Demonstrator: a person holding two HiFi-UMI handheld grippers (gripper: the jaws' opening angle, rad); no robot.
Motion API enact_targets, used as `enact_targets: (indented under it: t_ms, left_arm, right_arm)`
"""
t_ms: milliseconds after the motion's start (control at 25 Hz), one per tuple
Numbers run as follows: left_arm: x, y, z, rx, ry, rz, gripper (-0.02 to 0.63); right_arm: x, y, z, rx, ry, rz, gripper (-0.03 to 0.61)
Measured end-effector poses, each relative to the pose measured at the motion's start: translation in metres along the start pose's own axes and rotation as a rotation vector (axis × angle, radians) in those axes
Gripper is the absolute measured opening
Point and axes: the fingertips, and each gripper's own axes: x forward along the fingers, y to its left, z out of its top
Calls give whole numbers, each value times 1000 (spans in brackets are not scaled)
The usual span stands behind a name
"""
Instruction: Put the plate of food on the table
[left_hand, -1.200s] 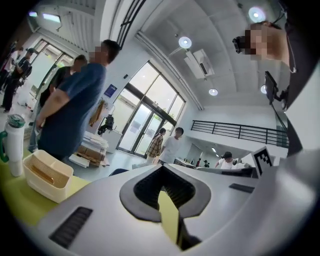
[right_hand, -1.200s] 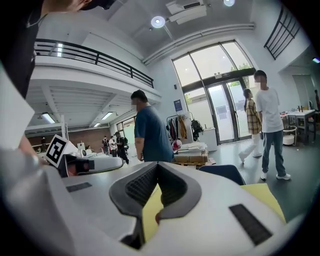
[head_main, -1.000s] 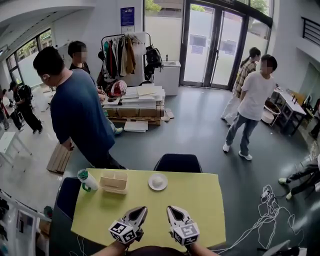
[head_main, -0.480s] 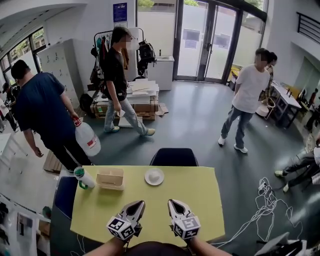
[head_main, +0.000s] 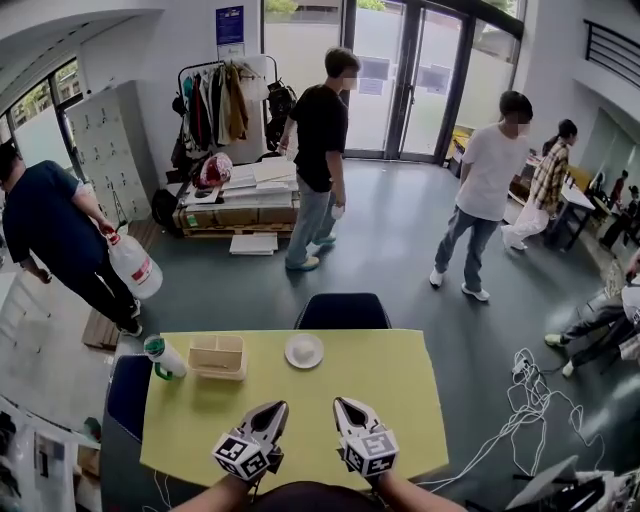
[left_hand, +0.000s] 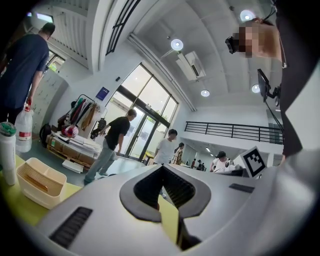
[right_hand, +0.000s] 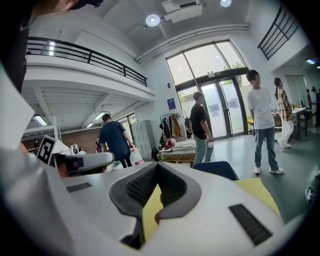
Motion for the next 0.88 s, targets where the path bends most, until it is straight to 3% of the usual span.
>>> enact_targets:
  t_ms: [880]
  left_arm:
    - [1,-4,-17,0,30,9,9]
  right_arm:
    - [0,1,-7,9,7,-5,11]
